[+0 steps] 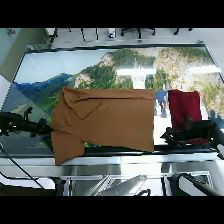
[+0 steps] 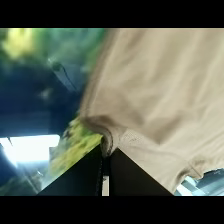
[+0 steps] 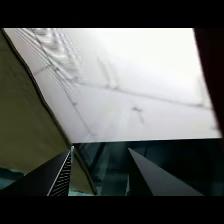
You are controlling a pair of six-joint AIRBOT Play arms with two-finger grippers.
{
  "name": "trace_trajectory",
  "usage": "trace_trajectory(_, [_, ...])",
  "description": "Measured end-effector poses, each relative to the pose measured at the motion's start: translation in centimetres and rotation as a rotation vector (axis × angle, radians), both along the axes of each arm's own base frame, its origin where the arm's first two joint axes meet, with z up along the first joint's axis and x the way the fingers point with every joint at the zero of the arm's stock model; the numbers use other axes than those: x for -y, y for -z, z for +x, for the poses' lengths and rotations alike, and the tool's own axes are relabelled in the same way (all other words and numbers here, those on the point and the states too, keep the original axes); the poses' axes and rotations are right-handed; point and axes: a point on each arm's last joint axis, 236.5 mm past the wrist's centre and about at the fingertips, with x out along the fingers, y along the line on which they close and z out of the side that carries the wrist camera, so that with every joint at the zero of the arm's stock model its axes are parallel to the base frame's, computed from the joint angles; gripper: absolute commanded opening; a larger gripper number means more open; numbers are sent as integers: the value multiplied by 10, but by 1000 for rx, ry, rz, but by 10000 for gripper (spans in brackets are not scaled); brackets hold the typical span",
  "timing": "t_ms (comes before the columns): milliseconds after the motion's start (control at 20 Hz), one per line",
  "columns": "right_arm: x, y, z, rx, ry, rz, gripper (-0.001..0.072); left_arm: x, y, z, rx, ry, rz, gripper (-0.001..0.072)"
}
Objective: Fold the shirts.
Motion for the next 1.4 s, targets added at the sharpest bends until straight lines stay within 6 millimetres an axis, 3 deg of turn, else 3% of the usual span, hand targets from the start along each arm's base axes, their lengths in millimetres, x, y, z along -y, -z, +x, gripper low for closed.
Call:
trace_trajectory(150, [-30,11,-1,-36,-44,52,411,5,-6,8,21,30,3,17])
trace_trajectory(250, [-54,16,0,-41,-67,99,343,8,-8,8,21,43,-1,17])
trace_trajectory(450, [-88,16,-9,-52,-144,149,340,13,-13,4,6,62,-23,17])
trace_trajectory(550, [-92,15,-13,-34,-192,133,76,16,-15,0,-6,73,-39,17])
trace_trajectory(600, [-91,14,-13,-14,-214,114,19,18,-17,-1,-11,77,-45,16])
trace_trajectory(750, [-88,-3,-6,75,-246,76,18,20,-30,0,24,76,-41,16])
trace_trajectory(850, [-93,-43,14,193,-234,100,19,26,-64,20,153,48,-45,16])
trace_trajectory(950, [-85,-111,56,421,-189,86,18,31,-135,51,386,17,-31,16])
trace_trajectory(1000, [-79,-164,76,572,-175,72,18,35,-187,64,540,4,-9,16])
trace_trajectory(1100, [-60,-287,101,929,-161,-9,19,41,-313,72,894,-23,109,16])
trace_trajectory(1150, [-53,-352,99,1110,-162,-65,19,48,-388,61,1103,-50,192,16])
trace_trajectory(1250, [-50,-472,70,1440,-183,-183,19,69,-521,6,1482,-120,357,16])
trace_trajectory(1300, [-51,-524,46,1587,-194,-244,19,80,-574,-31,1641,-166,427,16])
trace_trajectory(1350, [-54,-564,23,1703,-203,-297,19,92,-620,-74,1794,-216,497,16])
trace_trajectory(1400, [-56,-597,2,1804,-205,-346,19,104,-654,-113,1914,-258,550,16])
